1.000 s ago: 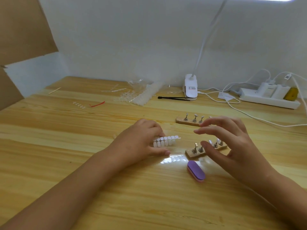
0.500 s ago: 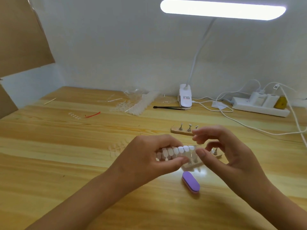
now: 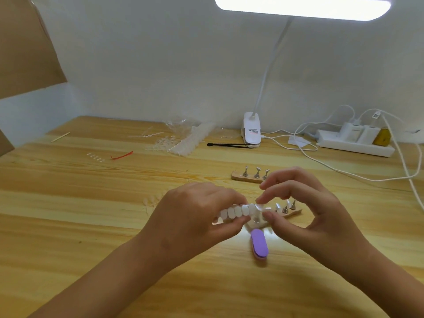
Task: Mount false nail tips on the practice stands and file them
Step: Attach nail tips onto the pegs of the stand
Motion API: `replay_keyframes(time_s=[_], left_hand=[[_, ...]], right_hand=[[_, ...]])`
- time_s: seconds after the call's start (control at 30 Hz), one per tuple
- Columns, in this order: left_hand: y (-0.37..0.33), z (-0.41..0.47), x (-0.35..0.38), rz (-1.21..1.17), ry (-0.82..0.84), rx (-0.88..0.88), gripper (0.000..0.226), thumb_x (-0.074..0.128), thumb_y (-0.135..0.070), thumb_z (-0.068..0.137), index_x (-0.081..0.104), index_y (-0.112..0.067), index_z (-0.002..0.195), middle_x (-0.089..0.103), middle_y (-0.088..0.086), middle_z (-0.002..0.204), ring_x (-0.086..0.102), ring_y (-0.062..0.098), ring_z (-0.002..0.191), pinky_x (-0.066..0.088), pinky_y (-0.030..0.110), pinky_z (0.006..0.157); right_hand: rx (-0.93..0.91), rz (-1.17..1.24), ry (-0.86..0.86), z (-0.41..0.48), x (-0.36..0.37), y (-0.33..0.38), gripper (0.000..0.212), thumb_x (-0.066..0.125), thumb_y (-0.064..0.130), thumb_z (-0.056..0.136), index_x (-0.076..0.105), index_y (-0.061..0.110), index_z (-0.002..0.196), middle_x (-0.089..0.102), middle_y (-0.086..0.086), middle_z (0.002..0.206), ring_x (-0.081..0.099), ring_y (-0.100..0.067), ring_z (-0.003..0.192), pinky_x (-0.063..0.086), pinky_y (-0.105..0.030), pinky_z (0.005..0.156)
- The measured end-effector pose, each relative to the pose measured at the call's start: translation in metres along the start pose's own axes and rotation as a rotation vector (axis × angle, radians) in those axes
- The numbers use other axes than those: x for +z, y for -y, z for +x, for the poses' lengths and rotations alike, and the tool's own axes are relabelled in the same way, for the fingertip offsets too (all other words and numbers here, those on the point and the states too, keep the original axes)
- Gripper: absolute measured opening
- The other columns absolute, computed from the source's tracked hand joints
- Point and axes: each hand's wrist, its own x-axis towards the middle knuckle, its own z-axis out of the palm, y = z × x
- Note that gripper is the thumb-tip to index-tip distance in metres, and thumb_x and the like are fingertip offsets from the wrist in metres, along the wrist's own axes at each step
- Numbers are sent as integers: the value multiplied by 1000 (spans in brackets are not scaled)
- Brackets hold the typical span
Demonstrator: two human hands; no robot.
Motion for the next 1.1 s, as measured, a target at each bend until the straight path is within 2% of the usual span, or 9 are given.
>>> replay_keyframes(time_s=[0.13,0.23,0.33,0.43,0.57,0.7,0.87,1.0,1.1], left_hand=[[0,-1,0,-25,3,-23,23,60,-44,86,74,-26,92,66,-13,71,57,5,59,51,29,52],[2,-1,2,39,11,55,23,63,-41,87,75,-24,92,69,-14,74,59,7,63,50,27,56],[6,-1,4,166,2,177,23,65,-40,87,76,-22,96,71,-11,78,64,11,71,49,27,64],[16,3,-5,245,-62,196,30,65,-42,86,76,-20,104,74,-7,85,67,16,79,51,31,74],[53,14,-45,312,-237,-121,40,57,-48,88,70,-21,115,71,0,97,56,18,90,40,34,80],[109,-2,-80,483,-284,-542,32,58,-38,95,62,-23,123,69,7,111,52,33,103,43,45,82],[151,-32,-85,460,32,-1079,38,54,-45,94,55,-34,130,61,5,129,44,35,123,38,48,96],[156,-35,-73,451,190,-1160,51,60,-61,87,55,-39,133,51,0,144,33,32,138,20,52,113],[135,-16,-61,247,-115,-934,28,68,-48,86,67,-35,112,62,-5,126,50,25,124,39,46,107]], right_hand=[[-64,-113,-30,-1,0,-2,21,66,38,81,67,27,98,58,14,110,55,-15,113,42,-20,91],[-58,-98,-57,0,2,0,13,64,36,82,67,26,90,59,13,107,56,-16,111,43,-18,89],[90,150,-96,2,2,2,12,67,35,82,69,23,81,64,8,101,61,-18,105,49,-20,84],[256,440,-179,4,-3,2,14,71,35,75,71,22,80,69,4,100,66,-8,93,54,-18,76],[329,515,-246,6,-5,-5,15,69,32,71,71,24,83,72,5,91,65,-4,82,53,-15,71],[377,491,-245,6,-5,-14,15,67,24,74,69,17,87,70,5,84,62,-6,78,52,-16,69],[420,453,-261,5,-10,-20,17,68,27,72,70,20,88,69,3,81,62,-8,74,53,-16,69],[428,460,-293,7,-13,-20,21,68,25,71,69,18,91,71,0,84,65,-6,75,54,-14,70],[399,469,-326,7,-14,-17,19,68,25,71,69,19,89,72,2,83,65,-4,74,53,-12,69]])
